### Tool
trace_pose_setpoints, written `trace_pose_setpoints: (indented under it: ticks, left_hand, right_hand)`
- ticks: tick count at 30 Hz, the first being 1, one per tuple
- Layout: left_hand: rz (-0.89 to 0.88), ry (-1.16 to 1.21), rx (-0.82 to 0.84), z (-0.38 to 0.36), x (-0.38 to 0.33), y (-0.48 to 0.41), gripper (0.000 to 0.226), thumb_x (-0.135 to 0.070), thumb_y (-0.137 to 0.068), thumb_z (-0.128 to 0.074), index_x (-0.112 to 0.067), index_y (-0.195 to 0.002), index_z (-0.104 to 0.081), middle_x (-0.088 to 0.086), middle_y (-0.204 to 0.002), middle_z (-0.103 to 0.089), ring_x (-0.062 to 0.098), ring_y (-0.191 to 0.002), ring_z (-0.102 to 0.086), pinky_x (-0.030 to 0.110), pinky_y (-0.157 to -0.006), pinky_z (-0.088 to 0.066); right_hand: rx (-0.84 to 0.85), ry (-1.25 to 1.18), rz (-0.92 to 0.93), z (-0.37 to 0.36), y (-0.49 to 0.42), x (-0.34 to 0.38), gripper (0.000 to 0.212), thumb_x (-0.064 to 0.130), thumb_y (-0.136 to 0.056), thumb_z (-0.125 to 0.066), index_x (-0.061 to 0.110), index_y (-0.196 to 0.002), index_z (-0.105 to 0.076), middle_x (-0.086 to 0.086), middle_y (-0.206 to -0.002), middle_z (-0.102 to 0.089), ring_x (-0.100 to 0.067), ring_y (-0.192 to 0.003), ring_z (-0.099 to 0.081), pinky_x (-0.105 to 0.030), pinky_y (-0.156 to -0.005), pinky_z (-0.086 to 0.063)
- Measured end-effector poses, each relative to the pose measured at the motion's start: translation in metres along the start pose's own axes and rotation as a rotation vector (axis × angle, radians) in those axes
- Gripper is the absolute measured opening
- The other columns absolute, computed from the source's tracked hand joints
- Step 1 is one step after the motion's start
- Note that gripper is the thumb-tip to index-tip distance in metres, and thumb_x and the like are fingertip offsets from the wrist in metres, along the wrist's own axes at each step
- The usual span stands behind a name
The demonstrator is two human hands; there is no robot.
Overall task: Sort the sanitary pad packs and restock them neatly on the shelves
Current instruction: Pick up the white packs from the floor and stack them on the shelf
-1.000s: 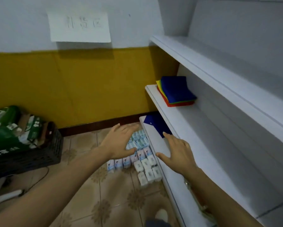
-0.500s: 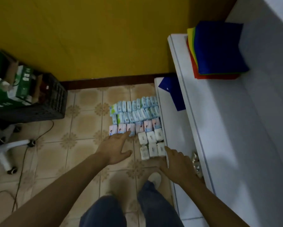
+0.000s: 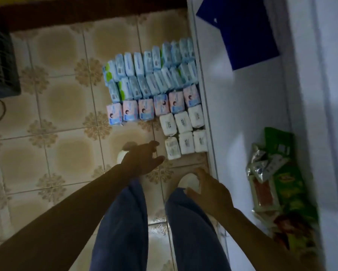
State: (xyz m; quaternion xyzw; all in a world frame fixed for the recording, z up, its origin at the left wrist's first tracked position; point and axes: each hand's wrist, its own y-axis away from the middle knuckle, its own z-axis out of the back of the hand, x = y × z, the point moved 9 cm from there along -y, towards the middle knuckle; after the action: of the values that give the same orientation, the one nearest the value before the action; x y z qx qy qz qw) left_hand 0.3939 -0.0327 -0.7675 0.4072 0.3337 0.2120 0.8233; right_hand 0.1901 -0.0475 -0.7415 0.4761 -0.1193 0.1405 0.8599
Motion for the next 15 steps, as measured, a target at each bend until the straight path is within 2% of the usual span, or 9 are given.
trace_pose_setpoints:
  ticks: [2, 5, 8, 10, 12, 14, 15]
  left_hand:
    - [0.088, 0.126, 0.048, -0.035, 0.034, -0.047, 0.057, -0.041, -0.093, -0.057, -0.015, -0.141, -0.039, 0.007, -0.132, -0.056, 0.023, -0.118, -0.055, 0.032, -0.1, -0.043]
    - [0.198, 0.236, 0.132, -0.091, 0.084, -0.115, 0.053, -0.039, -0.094, -0.056, -0.01, -0.136, -0.043, 0.011, -0.117, -0.066, 0.024, -0.11, -0.06, 0.029, -0.092, -0.044]
    - [0.302, 0.367, 0.154, -0.138, 0.119, -0.179, 0.06, -0.045, -0.092, -0.057, -0.01, -0.138, -0.041, 0.012, -0.126, -0.062, 0.028, -0.114, -0.059, 0.03, -0.093, -0.045]
    - [0.335, 0.449, 0.151, -0.162, 0.126, -0.218, 0.075, -0.052, -0.089, -0.058, -0.009, -0.144, -0.032, 0.01, -0.132, -0.056, 0.027, -0.113, -0.058, 0.028, -0.084, -0.046]
    - [0.351, 0.608, 0.136, -0.18, 0.12, -0.251, 0.089, -0.056, -0.082, -0.066, -0.008, -0.146, -0.027, 0.007, -0.128, -0.056, 0.02, -0.099, -0.058, 0.022, -0.07, -0.044]
    - [0.309, 0.764, 0.097, -0.19, 0.112, -0.278, 0.088, -0.051, -0.074, -0.076, -0.006, -0.138, -0.037, 0.004, -0.12, -0.058, 0.016, -0.091, -0.058, 0.017, -0.058, -0.044]
    - [0.289, 0.797, 0.074, -0.194, 0.111, -0.288, 0.082, -0.049, -0.072, -0.078, -0.005, -0.132, -0.043, 0.003, -0.117, -0.059, 0.016, -0.09, -0.059, 0.016, -0.055, -0.043]
  right_hand:
    - [0.062, -0.011, -0.052, -0.034, -0.043, -0.02, 0.057, 0.046, -0.09, -0.059, 0.027, -0.139, -0.037, 0.003, -0.132, -0.054, -0.019, -0.116, -0.055, -0.031, -0.091, -0.047]
    - [0.122, -0.002, -0.096, -0.077, -0.114, -0.042, 0.053, 0.041, -0.09, -0.061, 0.023, -0.136, -0.039, 0.001, -0.124, -0.057, -0.02, -0.113, -0.057, -0.029, -0.088, -0.047]
    - [0.105, -0.049, -0.126, -0.099, -0.182, -0.051, 0.052, 0.036, -0.09, -0.063, 0.02, -0.134, -0.042, -0.001, -0.122, -0.06, -0.021, -0.11, -0.059, -0.033, -0.088, -0.048]
    - [-0.007, -0.082, -0.135, -0.097, -0.226, -0.052, 0.042, 0.035, -0.091, -0.063, 0.017, -0.126, -0.049, -0.004, -0.114, -0.064, -0.02, -0.1, -0.062, -0.031, -0.08, -0.05]
    - [-0.149, -0.078, -0.136, -0.089, -0.262, -0.05, 0.036, 0.036, -0.091, -0.063, 0.015, -0.118, -0.052, -0.003, -0.103, -0.066, -0.017, -0.088, -0.061, -0.027, -0.07, -0.046]
    - [-0.3, -0.052, -0.098, -0.077, -0.292, -0.041, 0.037, 0.037, -0.09, -0.064, 0.015, -0.116, -0.05, -0.001, -0.101, -0.063, -0.016, -0.086, -0.059, -0.028, -0.068, -0.042]
    - [-0.372, -0.051, -0.063, -0.07, -0.303, -0.034, 0.04, 0.037, -0.088, -0.065, 0.014, -0.116, -0.05, -0.003, -0.103, -0.061, -0.019, -0.09, -0.059, -0.031, -0.069, -0.045]
